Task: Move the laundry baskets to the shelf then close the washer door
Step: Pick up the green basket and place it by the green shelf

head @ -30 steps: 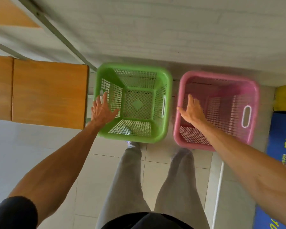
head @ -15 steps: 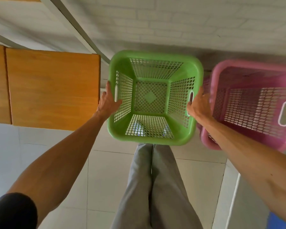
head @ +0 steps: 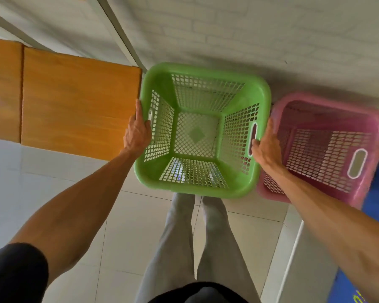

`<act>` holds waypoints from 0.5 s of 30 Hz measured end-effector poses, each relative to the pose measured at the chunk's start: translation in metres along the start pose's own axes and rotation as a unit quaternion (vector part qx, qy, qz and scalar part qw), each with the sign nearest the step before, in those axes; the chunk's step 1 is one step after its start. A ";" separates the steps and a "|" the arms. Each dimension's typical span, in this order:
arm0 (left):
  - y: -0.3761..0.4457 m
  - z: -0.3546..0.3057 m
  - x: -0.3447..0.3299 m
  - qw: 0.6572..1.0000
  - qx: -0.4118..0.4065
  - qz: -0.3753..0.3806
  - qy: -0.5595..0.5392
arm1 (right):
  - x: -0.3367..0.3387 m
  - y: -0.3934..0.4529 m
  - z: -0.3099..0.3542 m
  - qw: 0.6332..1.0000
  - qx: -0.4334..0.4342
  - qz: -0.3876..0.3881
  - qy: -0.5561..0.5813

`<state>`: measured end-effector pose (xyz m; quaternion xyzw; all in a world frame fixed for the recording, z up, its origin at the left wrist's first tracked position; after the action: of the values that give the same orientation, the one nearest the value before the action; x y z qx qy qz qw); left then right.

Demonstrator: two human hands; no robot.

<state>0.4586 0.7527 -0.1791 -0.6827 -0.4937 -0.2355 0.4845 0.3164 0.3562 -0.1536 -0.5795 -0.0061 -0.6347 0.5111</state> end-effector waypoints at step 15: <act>-0.305 -0.068 0.361 0.960 0.099 -0.219 -0.144 | 0.297 -0.228 0.246 0.947 0.307 -0.052 0.080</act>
<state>0.3390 0.8662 0.2695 -0.5332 -0.7167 -0.1847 0.4099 0.4039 0.4226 0.2807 -0.3406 -0.1898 -0.6722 0.6294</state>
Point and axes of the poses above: each hand's wrist, its own y-axis towards the middle knuckle, its own x-axis out of the back of the hand, z = x × y, the point moved 9 cm from there along y, towards the middle knuckle
